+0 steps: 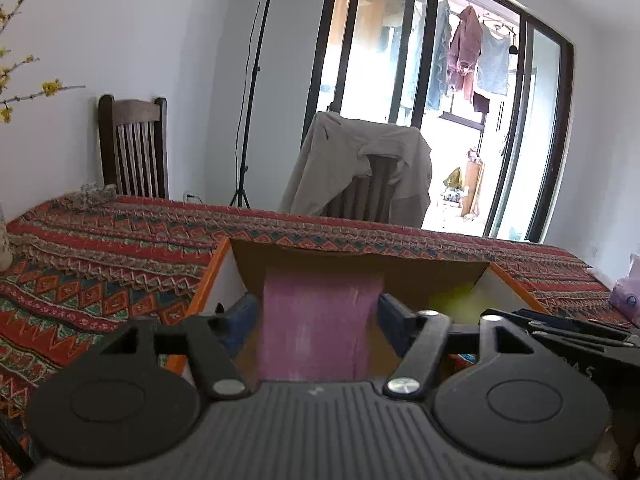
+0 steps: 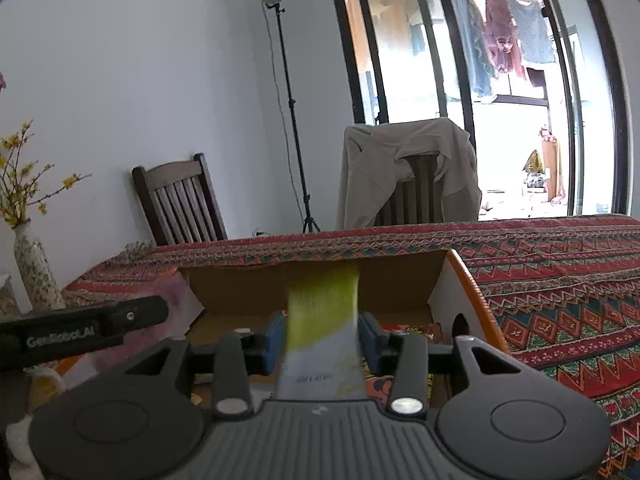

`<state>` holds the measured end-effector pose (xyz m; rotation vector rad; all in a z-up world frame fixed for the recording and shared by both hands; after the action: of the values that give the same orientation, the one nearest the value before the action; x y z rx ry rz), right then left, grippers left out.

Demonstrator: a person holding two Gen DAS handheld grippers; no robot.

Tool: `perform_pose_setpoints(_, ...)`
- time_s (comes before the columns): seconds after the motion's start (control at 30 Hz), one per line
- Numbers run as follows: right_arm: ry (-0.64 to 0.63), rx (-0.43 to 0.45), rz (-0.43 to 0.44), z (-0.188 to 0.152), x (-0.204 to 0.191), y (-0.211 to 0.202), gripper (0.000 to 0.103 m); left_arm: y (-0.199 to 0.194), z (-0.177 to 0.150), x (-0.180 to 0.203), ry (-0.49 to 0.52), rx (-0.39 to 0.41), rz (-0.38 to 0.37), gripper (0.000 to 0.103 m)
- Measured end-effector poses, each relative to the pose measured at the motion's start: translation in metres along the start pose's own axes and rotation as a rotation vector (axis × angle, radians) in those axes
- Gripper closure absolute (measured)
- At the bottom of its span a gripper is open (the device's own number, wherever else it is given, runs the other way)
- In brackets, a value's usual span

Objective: Organize snacks
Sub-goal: 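Carry both held packets over the orange box and open both grippers, then move both grippers back to the pile, right toward a green bar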

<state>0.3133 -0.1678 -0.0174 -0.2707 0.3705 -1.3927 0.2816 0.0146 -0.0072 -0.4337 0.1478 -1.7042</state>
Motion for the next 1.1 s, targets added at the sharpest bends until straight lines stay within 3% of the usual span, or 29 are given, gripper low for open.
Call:
perform_pose_setpoints(0.07,0.017,0.007,-0.004,0.001,0.003,-0.001,0.025,-0.007,0.001,0.001,-0.004,0.037,0.012,0.002)
perform_pose_setpoints(0.13,0.029,0.016,-0.013,0.001,0.007,-0.003,0.008,-0.014,0.003,0.001,-0.004,0.067,0.026,0.000)
perform_pose_setpoints(0.2,0.041,0.020,-0.021,0.001,0.010,-0.003,0.000,-0.016,0.003,0.002,-0.012,0.073,0.024,0.000)
perform_pose_setpoints(0.6,0.039,0.021,-0.041,0.002,0.013,-0.004,0.000,-0.017,0.006,-0.002,-0.057,0.038,0.025,0.000)
perform_pose_setpoints(1.1,0.003,-0.008,-0.079,0.016,0.012,-0.038,0.000,-0.061,0.026,0.009,-0.095,0.058,0.006,0.000)
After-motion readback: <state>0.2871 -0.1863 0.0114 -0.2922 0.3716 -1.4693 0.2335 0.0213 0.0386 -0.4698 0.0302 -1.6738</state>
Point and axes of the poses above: each gripper's, at about its wrist camera, not at the fingertips, and y roughly the way its jaws point, x to its right, z to its top, the point moved 5 cm from there along y, roughly the way its jaws point, and after that the axes turned 10 degrees about -z, right-handed, at the moved point
